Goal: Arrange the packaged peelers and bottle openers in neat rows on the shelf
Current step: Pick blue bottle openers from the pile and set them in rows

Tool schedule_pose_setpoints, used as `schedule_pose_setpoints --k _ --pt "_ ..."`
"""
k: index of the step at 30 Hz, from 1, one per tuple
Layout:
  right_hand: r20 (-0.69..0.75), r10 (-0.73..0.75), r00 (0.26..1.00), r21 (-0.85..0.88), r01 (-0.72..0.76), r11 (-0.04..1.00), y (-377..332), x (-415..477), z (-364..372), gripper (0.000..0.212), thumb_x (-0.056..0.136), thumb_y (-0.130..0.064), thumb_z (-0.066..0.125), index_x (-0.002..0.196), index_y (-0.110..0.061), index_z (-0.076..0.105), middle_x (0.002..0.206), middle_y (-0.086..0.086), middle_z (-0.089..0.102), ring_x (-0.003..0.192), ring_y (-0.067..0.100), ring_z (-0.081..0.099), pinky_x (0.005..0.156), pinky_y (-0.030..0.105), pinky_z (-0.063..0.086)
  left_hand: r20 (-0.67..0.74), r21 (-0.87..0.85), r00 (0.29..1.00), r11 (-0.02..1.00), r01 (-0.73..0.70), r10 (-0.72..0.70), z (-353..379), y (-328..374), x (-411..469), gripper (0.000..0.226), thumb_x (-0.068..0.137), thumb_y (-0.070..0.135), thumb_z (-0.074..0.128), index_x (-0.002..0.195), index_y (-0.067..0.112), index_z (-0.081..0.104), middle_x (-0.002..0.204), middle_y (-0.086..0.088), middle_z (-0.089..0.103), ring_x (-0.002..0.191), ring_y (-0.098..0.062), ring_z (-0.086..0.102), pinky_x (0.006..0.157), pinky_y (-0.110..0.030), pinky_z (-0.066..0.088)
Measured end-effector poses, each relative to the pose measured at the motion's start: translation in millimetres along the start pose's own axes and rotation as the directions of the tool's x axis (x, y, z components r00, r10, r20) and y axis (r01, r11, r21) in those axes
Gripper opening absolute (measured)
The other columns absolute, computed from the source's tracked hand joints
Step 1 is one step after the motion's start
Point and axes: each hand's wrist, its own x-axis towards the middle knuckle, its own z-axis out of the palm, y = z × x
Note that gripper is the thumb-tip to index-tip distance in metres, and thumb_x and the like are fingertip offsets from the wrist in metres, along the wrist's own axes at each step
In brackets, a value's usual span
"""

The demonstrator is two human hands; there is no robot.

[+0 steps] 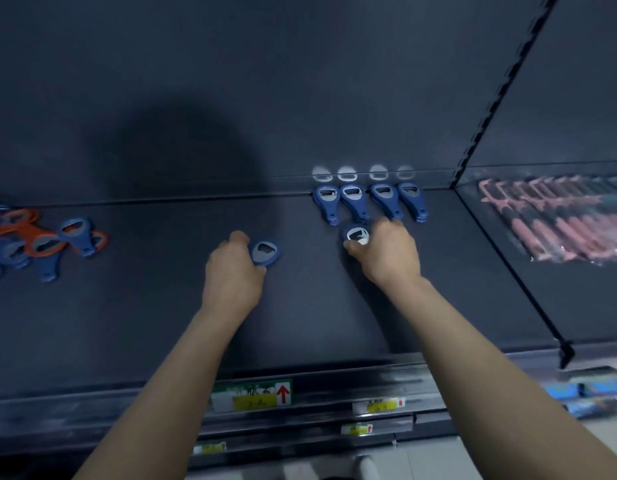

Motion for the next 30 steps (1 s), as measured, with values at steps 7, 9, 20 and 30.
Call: schedule_pose_setpoints --k 7,9,20,30 --pt "-0.003 -0.002 1.0 -0.037 0.002 0.999 0.2 -9.7 2.1 0.057 0.081 -0.045 0.067 0.115 0.0 0.054 0.119 0.018 0.052 0.114 0.034 0.043 0.091 0.039 0.04 0.128 -0.062 0.987 0.994 -0.087 0.095 8.3 10.4 2.9 0.052 0.077 0.023 0.074 0.119 0.006 0.05 0.113 -0.013 0.053 0.102 -0.029 0.051 0.081 -0.032 0.039" --pt "0.013 0.011 1.0 -0.04 -0.01 0.999 1.6 -13.7 2.2 0.048 0.084 -0.037 0.067 0.114 -0.001 0.055 0.118 0.018 0.052 0.114 0.033 0.042 0.09 0.037 0.04 0.172 -0.036 0.98 0.995 -0.096 0.1 8.7 10.0 8.2 0.062 0.078 0.028 0.073 0.129 0.007 0.045 0.126 -0.012 0.044 0.114 -0.031 0.043 0.087 -0.031 0.036" --pt "0.0 0.083 0.997 0.021 -0.083 0.996 13.3 -21.8 -1.5 0.031 0.087 -0.029 0.063 0.102 -0.001 0.057 0.109 0.016 0.056 0.103 0.033 0.051 0.075 0.032 0.039 0.319 -0.048 0.938 0.991 -0.124 0.133 19.6 32.8 14.9 0.053 0.079 0.02 0.069 0.127 0.01 0.05 0.124 -0.009 0.04 0.102 -0.029 0.053 0.081 -0.033 0.047" --pt "0.028 0.065 0.997 0.008 -0.065 0.998 12.3 -11.6 -0.2 0.014 0.087 -0.017 0.06 0.088 -0.005 0.052 0.104 0.018 0.059 0.097 0.034 0.055 0.066 0.031 0.039 0.267 -0.051 0.962 0.998 -0.04 0.052 24.8 49.0 1.8 0.03 0.078 0.019 0.071 0.098 0.001 0.059 0.109 -0.012 0.046 0.088 -0.028 0.054 0.07 -0.033 0.044"
